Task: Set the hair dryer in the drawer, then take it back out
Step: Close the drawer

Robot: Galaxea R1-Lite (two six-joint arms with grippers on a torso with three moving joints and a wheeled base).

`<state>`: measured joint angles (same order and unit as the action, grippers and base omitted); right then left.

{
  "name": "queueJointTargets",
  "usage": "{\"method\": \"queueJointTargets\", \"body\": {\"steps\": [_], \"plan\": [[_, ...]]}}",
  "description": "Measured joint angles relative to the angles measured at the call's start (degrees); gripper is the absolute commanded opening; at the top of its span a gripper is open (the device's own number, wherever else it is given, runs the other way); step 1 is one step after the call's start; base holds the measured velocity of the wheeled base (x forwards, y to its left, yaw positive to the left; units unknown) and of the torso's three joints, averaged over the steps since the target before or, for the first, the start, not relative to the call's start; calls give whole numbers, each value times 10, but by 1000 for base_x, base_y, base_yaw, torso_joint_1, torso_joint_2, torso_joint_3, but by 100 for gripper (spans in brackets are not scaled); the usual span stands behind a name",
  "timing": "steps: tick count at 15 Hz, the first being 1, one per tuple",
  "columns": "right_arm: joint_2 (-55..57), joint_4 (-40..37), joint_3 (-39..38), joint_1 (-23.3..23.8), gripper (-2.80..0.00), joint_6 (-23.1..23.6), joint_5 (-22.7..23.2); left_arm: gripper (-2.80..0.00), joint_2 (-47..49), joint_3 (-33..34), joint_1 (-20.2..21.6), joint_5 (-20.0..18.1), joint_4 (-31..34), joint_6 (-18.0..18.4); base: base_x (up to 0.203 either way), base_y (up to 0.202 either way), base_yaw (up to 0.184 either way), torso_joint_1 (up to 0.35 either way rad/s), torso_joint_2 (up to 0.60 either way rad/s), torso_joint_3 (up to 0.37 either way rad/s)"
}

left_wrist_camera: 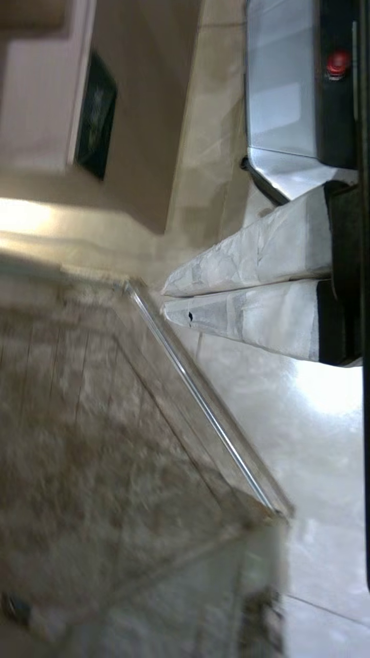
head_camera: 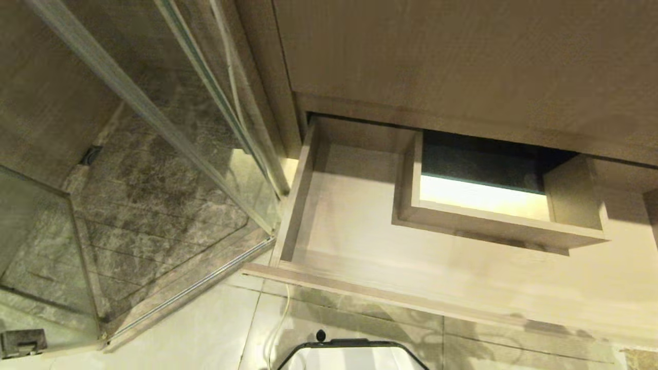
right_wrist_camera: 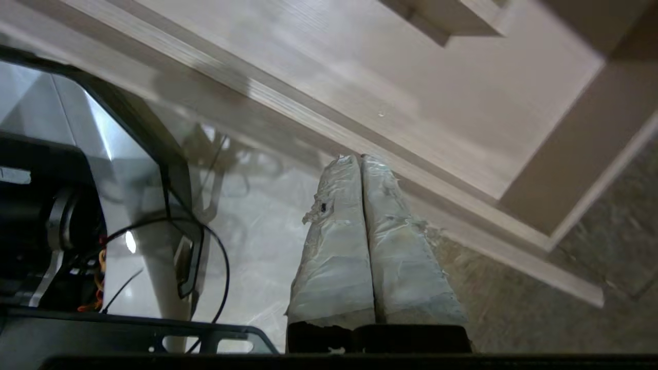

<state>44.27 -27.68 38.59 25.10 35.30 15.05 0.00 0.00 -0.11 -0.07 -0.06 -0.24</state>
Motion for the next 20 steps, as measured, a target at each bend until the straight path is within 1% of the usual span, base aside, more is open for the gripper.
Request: {"method": "queueJointTargets", "body": {"steps": [3, 6, 11, 20], "plan": [[55, 13, 5, 1, -280, 1, -29, -280, 0, 0, 0, 0, 0, 0, -1, -1, 27, 65, 50, 96], [72, 20, 1, 7, -280, -1, -30, -280, 0, 0, 0, 0, 0, 0, 0, 0, 0, 27, 42, 39], [64, 16, -6, 10, -280, -1, -31, -280, 0, 0, 0, 0, 0, 0, 1, 2, -11, 30, 9, 37], [61, 21, -13, 10, -280, 0, -32, -280, 0, 0, 0, 0, 0, 0, 0, 8, -153, 3, 2, 4]]}}
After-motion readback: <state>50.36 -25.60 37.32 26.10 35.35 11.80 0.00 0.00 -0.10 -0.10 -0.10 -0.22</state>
